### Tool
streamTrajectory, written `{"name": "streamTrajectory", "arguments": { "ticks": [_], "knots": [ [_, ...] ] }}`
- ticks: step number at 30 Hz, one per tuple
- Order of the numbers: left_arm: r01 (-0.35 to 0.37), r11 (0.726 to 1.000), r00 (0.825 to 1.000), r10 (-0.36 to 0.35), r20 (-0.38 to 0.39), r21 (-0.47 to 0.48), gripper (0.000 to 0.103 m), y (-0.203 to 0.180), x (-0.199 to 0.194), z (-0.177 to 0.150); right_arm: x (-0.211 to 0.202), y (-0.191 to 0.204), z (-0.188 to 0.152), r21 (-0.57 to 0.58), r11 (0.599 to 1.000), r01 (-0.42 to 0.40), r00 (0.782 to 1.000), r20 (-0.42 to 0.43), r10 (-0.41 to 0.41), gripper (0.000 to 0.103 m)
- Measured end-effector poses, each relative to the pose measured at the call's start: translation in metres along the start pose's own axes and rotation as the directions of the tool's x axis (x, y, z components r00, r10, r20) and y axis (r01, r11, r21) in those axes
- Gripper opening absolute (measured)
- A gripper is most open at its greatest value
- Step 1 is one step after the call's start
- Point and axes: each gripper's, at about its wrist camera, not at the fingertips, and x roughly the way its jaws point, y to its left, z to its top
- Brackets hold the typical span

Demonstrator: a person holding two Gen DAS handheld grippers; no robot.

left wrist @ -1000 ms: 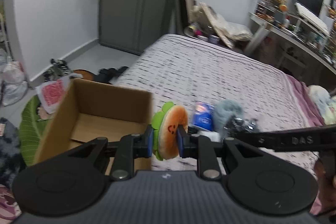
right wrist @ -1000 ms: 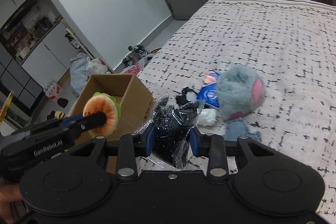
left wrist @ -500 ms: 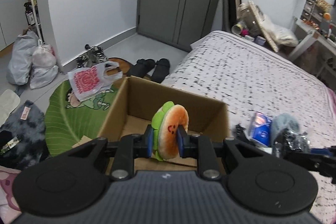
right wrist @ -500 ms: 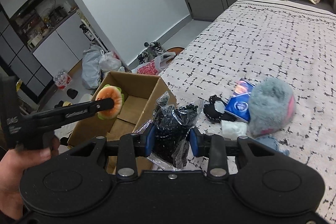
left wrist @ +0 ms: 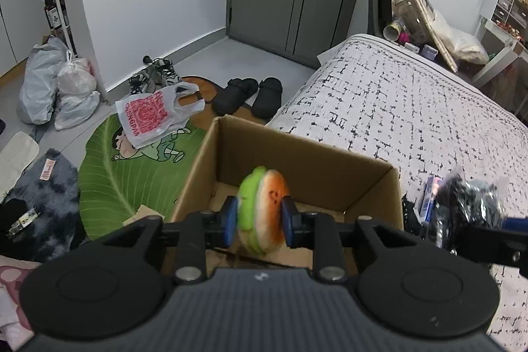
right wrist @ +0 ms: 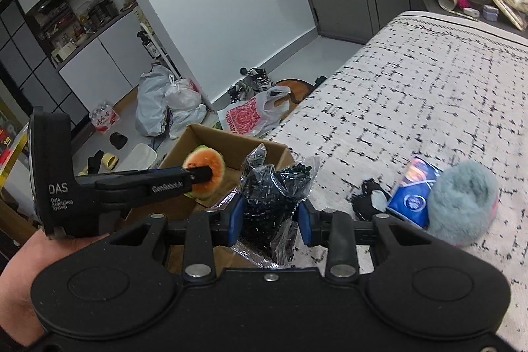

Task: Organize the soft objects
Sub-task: 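Carry the burger plush and black bag with both tools over the cardboard box, then open the left tool dropping the burger while the right tool releases the bag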

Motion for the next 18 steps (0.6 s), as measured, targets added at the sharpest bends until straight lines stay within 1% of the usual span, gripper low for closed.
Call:
{"name": "streamTrajectory", "arguments": {
  "ticks": [1, 2, 3, 4, 5, 7, 8, 11, 18],
  "knots": [
    [0.006, 1.0, 1.0, -0.006, 0.005, -0.001, 0.031, 0.0, -0.003, -0.001, 0.001, 0.002, 0.001, -0.001, 1.0, 0.001, 1.0, -0.002, -0.001, 0.034],
    [0.011, 1.0, 1.0, -0.011, 0.008, -0.002, 0.04, -0.001, -0.005, -0.002, 0.002, 0.003, 0.002, -0.001, 1.0, 0.001, 1.0, -0.005, -0.001, 0.034],
    [0.014, 1.0, 1.0, -0.014, 0.013, -0.004, 0.044, -0.002, -0.008, -0.002, 0.004, 0.004, 0.003, 0.0, 1.0, 0.001, 1.0, -0.008, -0.001, 0.034],
    [0.014, 1.0, 1.0, -0.013, 0.023, -0.005, 0.051, -0.003, -0.012, -0.003, 0.005, 0.005, 0.004, 0.001, 1.0, 0.0, 1.0, -0.01, 0.0, 0.034],
    [0.011, 1.0, 0.999, -0.011, 0.033, -0.002, 0.055, -0.004, -0.016, -0.003, 0.006, 0.006, 0.004, 0.001, 1.0, -0.002, 1.0, -0.013, 0.002, 0.034],
    [0.002, 1.0, 0.998, -0.002, 0.057, 0.003, 0.06, -0.006, -0.027, -0.004, 0.009, 0.006, 0.006, -0.002, 1.0, -0.003, 1.0, -0.019, 0.003, 0.034],
    [0.008, 1.0, 0.998, -0.008, 0.065, -0.001, 0.063, -0.006, -0.032, -0.005, 0.01, 0.007, 0.006, -0.003, 1.0, -0.007, 1.0, -0.022, 0.007, 0.034],
    [0.017, 1.0, 0.997, -0.016, 0.082, -0.019, 0.07, -0.006, -0.047, -0.009, 0.015, 0.007, 0.008, 0.0, 1.0, -0.011, 0.999, -0.031, 0.011, 0.034],
    [0.0, 0.999, 0.993, 0.004, 0.117, -0.037, 0.079, -0.001, -0.077, -0.022, 0.025, 0.013, 0.014, -0.007, 0.999, -0.032, 0.998, -0.046, 0.032, 0.034]
  ]
}}
